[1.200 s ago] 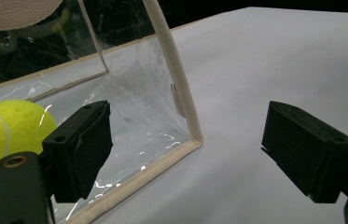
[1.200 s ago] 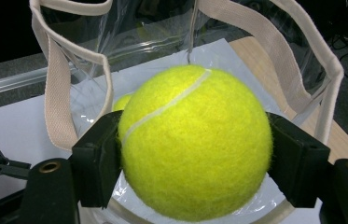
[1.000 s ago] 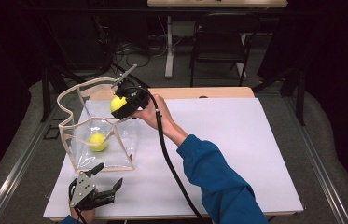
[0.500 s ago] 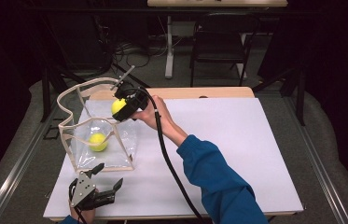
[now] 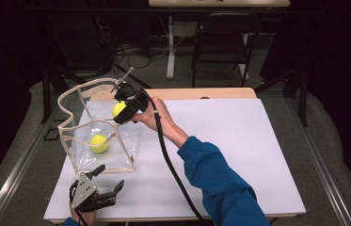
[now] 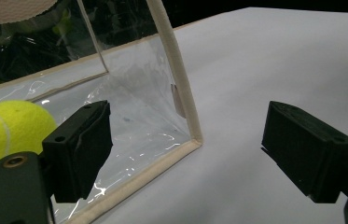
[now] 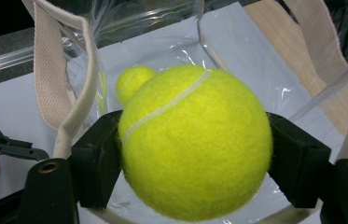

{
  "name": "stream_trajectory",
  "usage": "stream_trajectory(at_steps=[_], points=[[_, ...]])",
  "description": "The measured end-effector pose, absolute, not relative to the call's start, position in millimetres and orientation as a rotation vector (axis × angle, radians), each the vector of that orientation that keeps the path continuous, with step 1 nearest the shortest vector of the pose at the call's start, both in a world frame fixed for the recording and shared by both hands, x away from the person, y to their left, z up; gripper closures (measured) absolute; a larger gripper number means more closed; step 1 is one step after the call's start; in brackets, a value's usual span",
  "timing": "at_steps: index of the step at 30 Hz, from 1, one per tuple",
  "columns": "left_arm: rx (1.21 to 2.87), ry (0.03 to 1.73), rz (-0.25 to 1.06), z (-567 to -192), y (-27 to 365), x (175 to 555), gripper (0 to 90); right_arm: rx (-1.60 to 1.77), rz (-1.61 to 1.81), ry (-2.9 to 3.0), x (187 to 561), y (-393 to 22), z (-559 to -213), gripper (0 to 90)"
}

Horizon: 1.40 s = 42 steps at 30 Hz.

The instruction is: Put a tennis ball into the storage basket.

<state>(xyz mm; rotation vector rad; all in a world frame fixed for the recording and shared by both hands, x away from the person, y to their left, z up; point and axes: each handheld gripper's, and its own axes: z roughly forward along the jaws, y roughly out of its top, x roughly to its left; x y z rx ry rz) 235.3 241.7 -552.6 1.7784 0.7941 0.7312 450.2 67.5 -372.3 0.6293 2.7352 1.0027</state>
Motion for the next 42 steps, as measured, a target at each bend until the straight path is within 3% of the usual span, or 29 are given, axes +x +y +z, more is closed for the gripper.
stream_trajectory(at_steps=[11,20,30,42], points=[[1.779,0.793,0.732,-552.6,241.8,235.3,15.9,0.627,0.966,2.774,449.8,69.6,-372.3,24.9],[1.782,0.793,0.726,-552.7,241.9,236.1,15.9,0.624,1.125,2.7,448.6,50.0,-357.8,0.6],[1.781,0.795,0.73,-552.8,240.4,235.8,15.9,0.61,1.246,2.645,439.9,23.1,-343.3,0.0],[1.783,0.79,0.727,-552.8,240.1,235.8,15.9,0.646,1.242,2.631,439.5,-1.8,-349.1,0.0]])
